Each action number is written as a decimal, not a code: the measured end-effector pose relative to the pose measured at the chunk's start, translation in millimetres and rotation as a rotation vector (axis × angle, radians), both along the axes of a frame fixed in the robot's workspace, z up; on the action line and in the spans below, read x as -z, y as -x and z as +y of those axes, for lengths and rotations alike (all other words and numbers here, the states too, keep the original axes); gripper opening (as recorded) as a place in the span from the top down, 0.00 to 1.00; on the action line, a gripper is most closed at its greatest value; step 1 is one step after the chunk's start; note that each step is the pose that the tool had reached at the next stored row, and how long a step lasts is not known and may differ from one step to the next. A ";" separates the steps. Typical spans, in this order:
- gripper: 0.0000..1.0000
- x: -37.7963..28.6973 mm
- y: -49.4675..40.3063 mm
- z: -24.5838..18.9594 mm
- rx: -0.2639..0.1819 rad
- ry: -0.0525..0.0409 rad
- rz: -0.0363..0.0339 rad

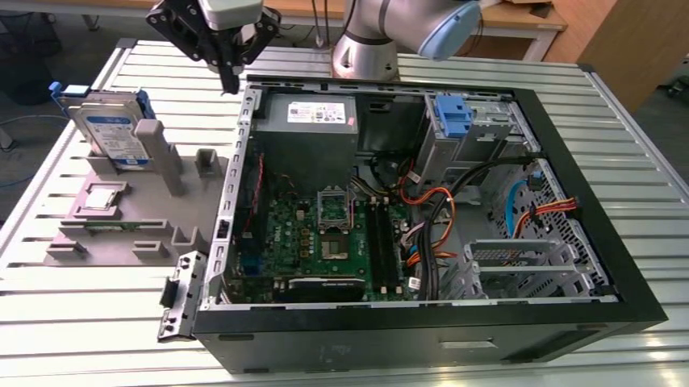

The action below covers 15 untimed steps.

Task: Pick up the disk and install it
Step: 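Reach for the disk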

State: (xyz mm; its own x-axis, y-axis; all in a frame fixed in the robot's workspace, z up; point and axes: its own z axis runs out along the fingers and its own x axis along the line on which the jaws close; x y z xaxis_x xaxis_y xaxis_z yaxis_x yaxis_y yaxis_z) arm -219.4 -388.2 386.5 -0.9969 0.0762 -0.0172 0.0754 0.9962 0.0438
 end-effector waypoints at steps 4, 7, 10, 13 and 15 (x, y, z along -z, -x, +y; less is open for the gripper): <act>0.90 0.0 1.2 0.0 0.000 0.0000 0.0001; 0.90 0.1 1.8 0.0 0.000 0.0000 0.0000; 0.90 0.1 2.5 0.0 0.000 0.0001 0.0002; 0.90 0.1 3.0 0.0 0.000 0.0000 0.0003; 0.90 0.1 3.3 0.0 0.000 0.0000 0.0002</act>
State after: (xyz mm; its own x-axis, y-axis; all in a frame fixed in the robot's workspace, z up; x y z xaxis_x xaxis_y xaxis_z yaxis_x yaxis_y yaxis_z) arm -222.6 -388.2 386.4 -0.9969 0.0762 -0.0170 0.0754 0.9962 0.0438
